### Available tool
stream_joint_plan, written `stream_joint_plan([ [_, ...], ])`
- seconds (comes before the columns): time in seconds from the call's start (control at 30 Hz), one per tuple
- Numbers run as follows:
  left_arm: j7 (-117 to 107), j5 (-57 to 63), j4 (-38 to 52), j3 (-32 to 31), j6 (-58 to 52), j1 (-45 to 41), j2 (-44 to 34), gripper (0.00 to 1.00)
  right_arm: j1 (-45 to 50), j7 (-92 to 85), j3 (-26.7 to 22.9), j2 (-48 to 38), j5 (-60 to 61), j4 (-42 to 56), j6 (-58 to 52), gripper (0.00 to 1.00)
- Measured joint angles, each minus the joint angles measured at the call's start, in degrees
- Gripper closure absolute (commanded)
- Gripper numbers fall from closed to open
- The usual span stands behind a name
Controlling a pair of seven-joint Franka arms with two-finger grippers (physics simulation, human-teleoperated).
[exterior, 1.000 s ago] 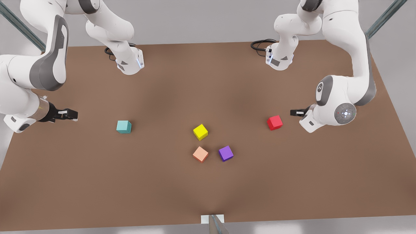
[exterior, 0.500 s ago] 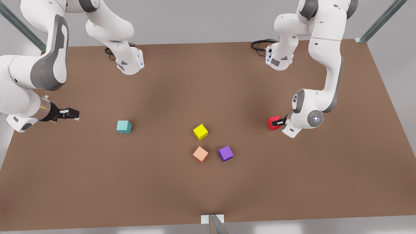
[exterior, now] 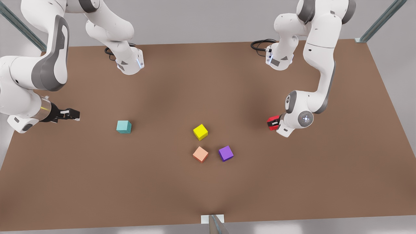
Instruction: Pick up red wooden cube and pass to hand red wooden cube and place in blue wooden cube
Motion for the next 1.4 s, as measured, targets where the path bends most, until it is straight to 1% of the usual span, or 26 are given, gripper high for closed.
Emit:
stream_joint_plan([
  [0.13,-0.8,0.2,0.1,0.0,2.4,0.1,2.7,0.00,0.0,-0.1,0.0,0.0,0.0,0.0,0.0,0.00],
  [0.3,-1.5,0.4,0.2,0.0,4.1,0.2,3.5,0.00,0.0,-0.1,0.0,0.0,0.0,-0.1,0.0,0.00],
  [0.33,-1.6,0.4,0.3,0.0,4.4,0.2,3.6,0.09,0.0,-0.1,0.0,0.0,0.0,-0.1,0.0,0.00],
  [0.37,-1.8,0.4,0.3,0.0,4.7,0.2,3.7,0.20,0.0,-0.2,0.0,0.0,0.0,-0.2,0.0,0.00],
  [0.43,-2.0,0.5,0.3,0.0,5.2,0.2,3.7,0.23,0.0,-0.2,0.0,0.1,0.0,-0.2,0.0,0.00],
  [0.53,-2.3,0.0,1.5,0.0,5.5,0.3,3.6,0.24,0.0,-0.2,0.0,0.1,0.0,-0.3,0.0,0.00],
  [0.6,-2.6,-1.8,5.9,-1.1,5.1,0.4,3.9,0.26,0.0,-0.2,0.1,0.3,0.0,-0.2,0.0,0.00],
  [0.67,-2.9,-3.9,13.9,-2.1,2.0,0.4,4.0,0.26,0.2,-0.7,0.2,2.4,1.2,0.7,0.1,0.00],
  [0.73,-3.2,-7.4,23.4,-3.7,-2.8,0.4,5.3,0.26,0.1,-2.6,0.3,9.9,7.8,6.3,0.1,0.00],
  [0.8,-3.5,-12.2,29.8,-6.7,-6.8,0.3,7.5,0.26,0.9,-5.5,1.8,19.0,17.9,12.6,0.1,0.00],
  [0.87,-3.7,-19.0,35.5,-10.4,-10.1,0.3,10.6,0.26,1.3,-9.4,5.3,28.0,29.3,18.2,0.6,0.00],
  [0.93,-3.9,-27.4,42.4,-13.3,-13.3,0.3,15.1,0.26,1.5,-14.3,9.9,33.0,37.3,19.9,3.2,0.00],
  [1.0,-4.1,-37.1,47.0,-15.2,-15.6,0.3,19.4,0.26,1.6,-20.5,13.1,35.6,42.7,20.3,7.3,0.00],
  [1.07,-4.2,-45.0,52.2,-16.6,-17.2,0.4,24.4,0.26,1.6,-27.3,14.8,36.9,47.0,20.2,10.8,0.00],
  [1.13,-2.6,-52.3,54.3,-17.3,-18.5,0.8,27.6,0.26,1.9,-34.6,16.8,38.9,51.9,20.1,13.2,0.00],
  [1.2,-0.1,-58.6,54.9,-18.6,-19.4,0.8,29.7,0.29,2.0,-41.5,17.7,40.0,55.7,19.7,14.8,0.00],
  [1.3,4.1,-63.5,55.0,-19.3,-20.2,0.6,30.8,0.29,2.1,-51.1,18.5,40.6,58.7,18.9,16.3,0.00],
  [1.4,8.1,-65.7,55.0,-19.4,-20.7,0.4,31.0,0.30,2.2,-59.3,19.2,40.8,60.9,17.7,17.3,0.00],
])
